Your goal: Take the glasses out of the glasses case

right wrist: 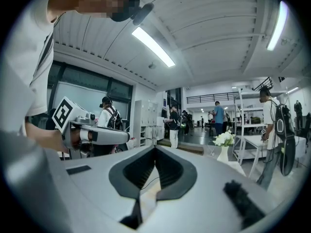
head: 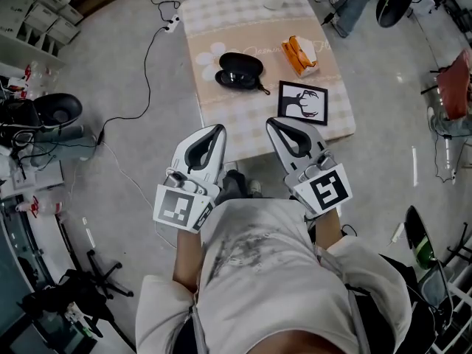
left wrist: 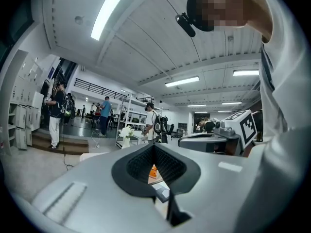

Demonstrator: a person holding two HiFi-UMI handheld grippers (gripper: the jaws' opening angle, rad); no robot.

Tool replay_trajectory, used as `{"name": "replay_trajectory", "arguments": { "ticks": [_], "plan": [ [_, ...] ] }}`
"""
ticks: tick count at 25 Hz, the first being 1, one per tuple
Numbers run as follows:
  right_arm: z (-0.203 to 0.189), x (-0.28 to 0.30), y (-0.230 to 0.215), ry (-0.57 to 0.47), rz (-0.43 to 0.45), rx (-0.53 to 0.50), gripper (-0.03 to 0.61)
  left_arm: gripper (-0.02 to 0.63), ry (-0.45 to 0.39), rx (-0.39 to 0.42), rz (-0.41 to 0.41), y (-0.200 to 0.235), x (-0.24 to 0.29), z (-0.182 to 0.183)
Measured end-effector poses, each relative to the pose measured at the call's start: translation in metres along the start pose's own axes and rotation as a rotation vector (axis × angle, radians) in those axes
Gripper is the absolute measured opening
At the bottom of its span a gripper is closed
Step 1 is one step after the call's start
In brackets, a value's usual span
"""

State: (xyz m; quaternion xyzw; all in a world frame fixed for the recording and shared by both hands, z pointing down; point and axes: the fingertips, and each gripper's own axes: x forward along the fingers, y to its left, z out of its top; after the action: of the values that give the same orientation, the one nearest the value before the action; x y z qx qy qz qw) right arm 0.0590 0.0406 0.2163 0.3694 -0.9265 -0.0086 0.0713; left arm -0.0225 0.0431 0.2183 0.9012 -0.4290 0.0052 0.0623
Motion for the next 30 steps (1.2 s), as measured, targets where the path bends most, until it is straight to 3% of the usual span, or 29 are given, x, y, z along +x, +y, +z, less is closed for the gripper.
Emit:
{"name": "replay_trajectory", "arguments": {
  "ticks": [30],
  "plan": [
    [-0.018, 0.098, -0.038, 0.117, -0.116, 0.01, 0.017, 0.006, 0.045, -0.054, -0.158, 0.096, 0.062, -0.017]
  ]
}}
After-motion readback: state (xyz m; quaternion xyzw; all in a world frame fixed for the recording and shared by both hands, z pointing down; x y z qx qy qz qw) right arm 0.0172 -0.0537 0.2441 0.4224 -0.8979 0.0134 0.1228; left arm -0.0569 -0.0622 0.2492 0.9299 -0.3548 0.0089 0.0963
